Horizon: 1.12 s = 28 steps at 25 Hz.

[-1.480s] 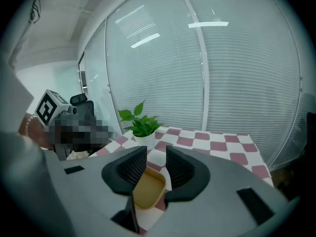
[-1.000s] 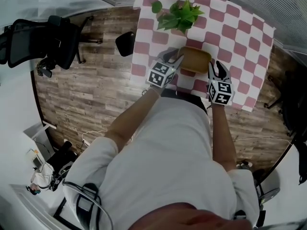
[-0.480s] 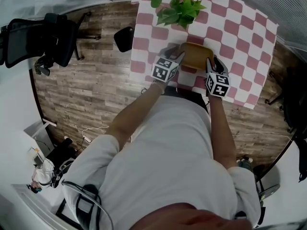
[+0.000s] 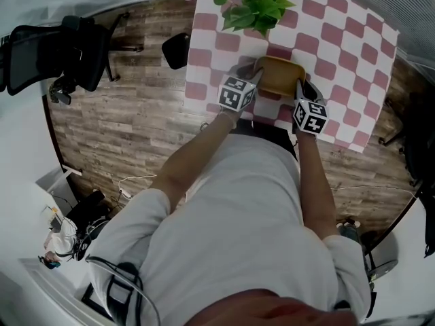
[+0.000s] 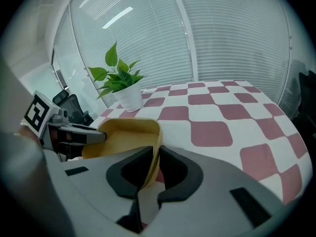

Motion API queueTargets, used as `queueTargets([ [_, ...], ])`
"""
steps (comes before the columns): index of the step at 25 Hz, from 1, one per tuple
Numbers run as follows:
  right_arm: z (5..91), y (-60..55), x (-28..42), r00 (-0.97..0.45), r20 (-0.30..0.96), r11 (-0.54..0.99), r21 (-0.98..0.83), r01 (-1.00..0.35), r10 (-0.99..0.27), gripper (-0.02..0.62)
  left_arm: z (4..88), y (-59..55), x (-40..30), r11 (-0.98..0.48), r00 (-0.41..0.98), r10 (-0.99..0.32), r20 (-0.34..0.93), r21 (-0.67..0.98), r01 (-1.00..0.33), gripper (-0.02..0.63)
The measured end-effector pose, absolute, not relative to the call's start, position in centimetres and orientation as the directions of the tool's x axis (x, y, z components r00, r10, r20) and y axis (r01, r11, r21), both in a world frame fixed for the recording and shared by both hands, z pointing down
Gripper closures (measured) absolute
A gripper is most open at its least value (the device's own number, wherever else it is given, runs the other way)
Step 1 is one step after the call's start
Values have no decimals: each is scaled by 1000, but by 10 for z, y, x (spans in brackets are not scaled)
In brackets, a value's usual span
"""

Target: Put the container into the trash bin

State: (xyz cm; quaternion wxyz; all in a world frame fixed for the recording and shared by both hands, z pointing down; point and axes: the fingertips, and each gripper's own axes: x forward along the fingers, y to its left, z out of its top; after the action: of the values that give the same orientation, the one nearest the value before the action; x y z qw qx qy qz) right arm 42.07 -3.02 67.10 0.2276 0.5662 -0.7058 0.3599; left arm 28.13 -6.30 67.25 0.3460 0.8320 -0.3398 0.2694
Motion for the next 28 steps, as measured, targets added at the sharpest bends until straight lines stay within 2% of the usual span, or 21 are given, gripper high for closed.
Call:
queueTargets([
  [13, 633, -42, 421, -244, 682, 104, -241, -965, -690, 541, 647, -69, 276, -485, 606, -430, 670, 395, -780, 528],
  [28, 509, -72, 430, -244, 500, 149, -224, -963, -831, 541, 520, -105, 282, -505, 622, -615, 484, 364, -783, 543],
])
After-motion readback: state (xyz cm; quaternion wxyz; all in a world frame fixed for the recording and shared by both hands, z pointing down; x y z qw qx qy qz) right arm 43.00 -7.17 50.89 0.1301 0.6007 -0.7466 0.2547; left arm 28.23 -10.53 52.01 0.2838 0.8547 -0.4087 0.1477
